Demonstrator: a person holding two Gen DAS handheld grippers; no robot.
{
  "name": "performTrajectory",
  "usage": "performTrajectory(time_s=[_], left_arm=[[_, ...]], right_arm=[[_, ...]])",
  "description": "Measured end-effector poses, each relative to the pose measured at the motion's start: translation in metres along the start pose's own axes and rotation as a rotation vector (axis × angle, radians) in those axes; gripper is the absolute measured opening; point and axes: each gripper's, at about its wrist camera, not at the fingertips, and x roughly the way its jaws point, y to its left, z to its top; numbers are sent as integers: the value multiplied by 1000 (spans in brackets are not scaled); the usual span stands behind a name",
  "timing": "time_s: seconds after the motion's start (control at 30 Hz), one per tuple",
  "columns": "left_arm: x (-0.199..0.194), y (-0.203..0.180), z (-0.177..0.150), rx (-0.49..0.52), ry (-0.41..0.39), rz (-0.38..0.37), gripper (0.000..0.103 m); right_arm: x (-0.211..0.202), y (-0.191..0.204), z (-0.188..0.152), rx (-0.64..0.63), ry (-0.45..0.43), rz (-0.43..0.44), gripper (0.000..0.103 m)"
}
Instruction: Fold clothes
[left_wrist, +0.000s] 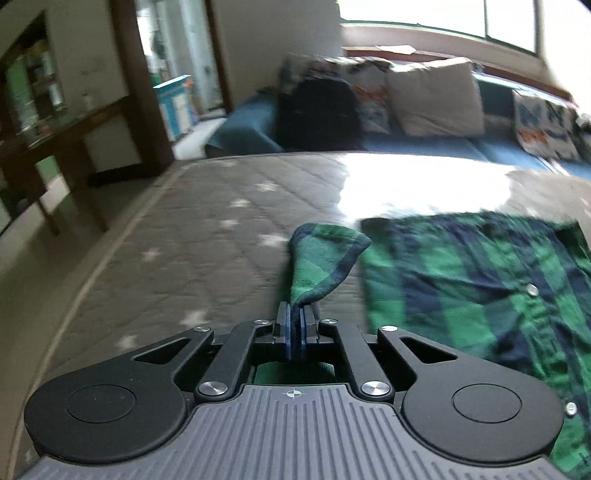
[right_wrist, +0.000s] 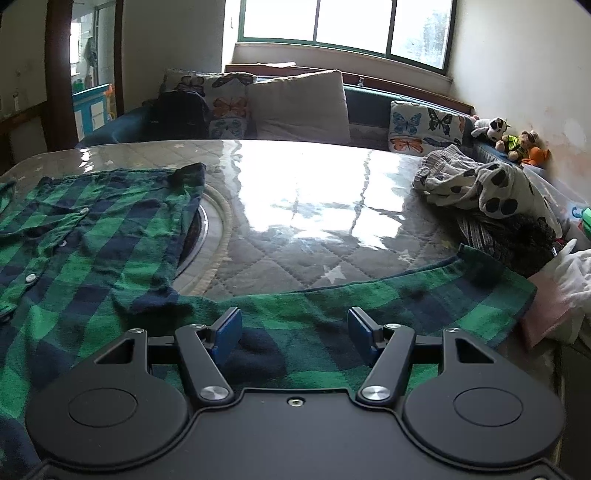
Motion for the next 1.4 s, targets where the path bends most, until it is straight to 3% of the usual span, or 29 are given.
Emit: performTrajectory(time_s=[0.4, 0.7, 1.07, 1.13, 1.23, 1.4], left_arm=[[-46, 119, -49, -270, -51, 212, 5], [-50, 166, -93, -366, 27, 289, 4], [-42, 171, -98, -348, 94, 293, 8], [-46, 171, -100, -345, 92, 298, 15], [-50, 167, -105, -346, 81, 296, 27], [-64, 163, -113, -358, 60, 281, 32]], right_arm=[[-9, 19, 3, -29, -10, 28, 67], [-7, 23, -2, -35, 16, 25, 67], [-2, 25, -14, -49, 61, 10, 70], [-3, 26, -16, -48, 60, 15, 77], [-5, 29, -20, -56, 61, 18, 77], [-9, 32, -25, -41, 57, 28, 79]])
